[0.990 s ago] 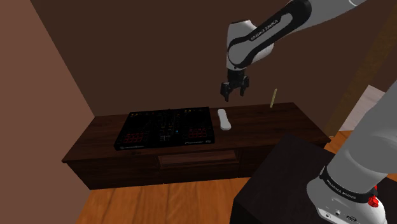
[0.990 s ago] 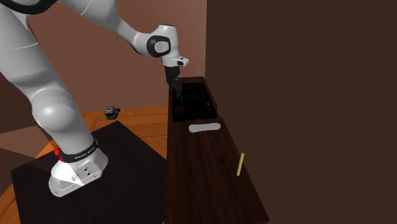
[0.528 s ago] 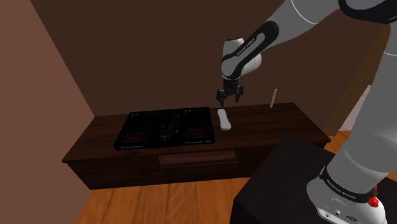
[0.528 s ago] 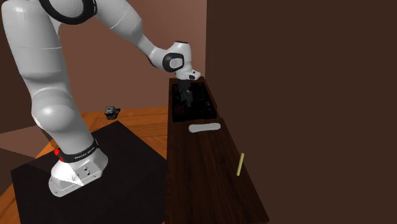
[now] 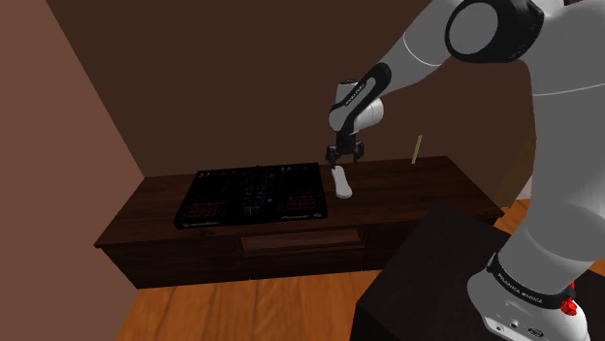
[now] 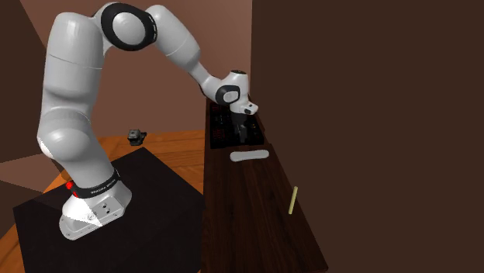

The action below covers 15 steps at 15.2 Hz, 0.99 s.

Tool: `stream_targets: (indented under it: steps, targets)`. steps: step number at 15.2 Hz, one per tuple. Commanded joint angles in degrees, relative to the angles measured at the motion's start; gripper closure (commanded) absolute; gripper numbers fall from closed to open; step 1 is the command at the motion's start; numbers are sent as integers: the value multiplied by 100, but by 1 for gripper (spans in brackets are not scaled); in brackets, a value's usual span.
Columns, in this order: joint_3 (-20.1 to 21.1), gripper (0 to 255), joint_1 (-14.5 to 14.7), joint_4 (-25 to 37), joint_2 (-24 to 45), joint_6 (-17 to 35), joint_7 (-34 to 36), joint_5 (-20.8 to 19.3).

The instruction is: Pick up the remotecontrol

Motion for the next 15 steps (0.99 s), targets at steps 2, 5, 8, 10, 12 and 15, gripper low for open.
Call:
stream_targets:
  steps: [2, 5, 8, 10, 12, 15]
  targets:
    - [-13, 0, -98, 555, 663, 114, 63, 127]
    - [-19, 0, -215, 1171, 1315, 151, 118, 249]
    - [-17, 0, -265, 1451, 1635, 191, 139, 296]
    - [-9, 0, -270, 1501, 1766, 272, 134, 303]
    - [-2, 0, -275, 1554, 1899, 353, 129, 309]
    - [7, 0, -282, 1634, 2075, 449, 123, 315]
